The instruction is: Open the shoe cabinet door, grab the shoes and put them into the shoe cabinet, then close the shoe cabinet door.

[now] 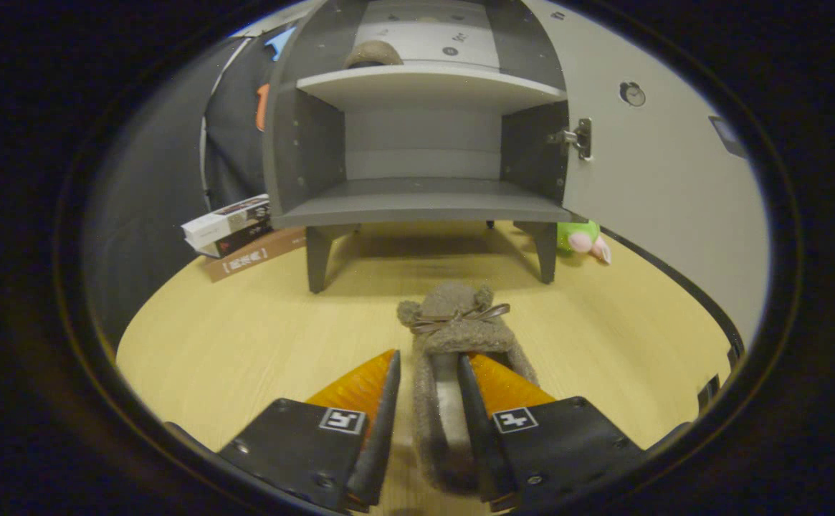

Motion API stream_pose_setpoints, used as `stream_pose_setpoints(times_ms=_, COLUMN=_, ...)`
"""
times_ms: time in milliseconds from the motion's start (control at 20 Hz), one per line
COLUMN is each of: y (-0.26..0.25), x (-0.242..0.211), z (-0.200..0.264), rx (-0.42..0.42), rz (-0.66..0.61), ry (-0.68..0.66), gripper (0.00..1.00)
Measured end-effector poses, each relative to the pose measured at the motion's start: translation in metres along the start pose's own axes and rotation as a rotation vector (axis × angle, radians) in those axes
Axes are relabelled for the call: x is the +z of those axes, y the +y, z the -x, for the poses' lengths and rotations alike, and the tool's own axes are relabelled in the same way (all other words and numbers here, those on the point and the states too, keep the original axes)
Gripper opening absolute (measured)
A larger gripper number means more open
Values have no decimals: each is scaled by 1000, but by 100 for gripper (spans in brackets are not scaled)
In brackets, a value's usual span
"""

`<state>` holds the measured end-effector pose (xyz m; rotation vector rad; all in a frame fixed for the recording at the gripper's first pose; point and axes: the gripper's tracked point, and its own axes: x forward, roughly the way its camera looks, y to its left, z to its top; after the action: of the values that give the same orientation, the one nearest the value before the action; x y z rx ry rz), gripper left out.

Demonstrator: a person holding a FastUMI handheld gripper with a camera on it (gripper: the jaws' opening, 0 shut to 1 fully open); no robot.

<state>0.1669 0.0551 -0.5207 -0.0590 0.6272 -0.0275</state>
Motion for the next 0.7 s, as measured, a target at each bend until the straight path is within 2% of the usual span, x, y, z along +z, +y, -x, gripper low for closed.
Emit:
stream_pose_setpoints(times_ms=50, y=1, x=0, z=-10, rx=15, rz=-20, ry=20, gripper=46)
stream_pose_setpoints(times_ms=100, y=7, x=-1, z=-16, rx=73, rz=-44, ry=34, gripper=41)
stream_pose_setpoints(times_ms=150, y=13, x=-4, z=-15, rx=137, rz=-92, ry=61, gripper=31)
stream_pose_setpoints(times_ms=250, y=15, x=5, z=-11, rx=190, rz=-134, ry=31, gripper=10)
stream_pose_setpoints(times_ms=700, y=13, x=40, z=50, rx=224, rz=-4, ry=-58, gripper=9)
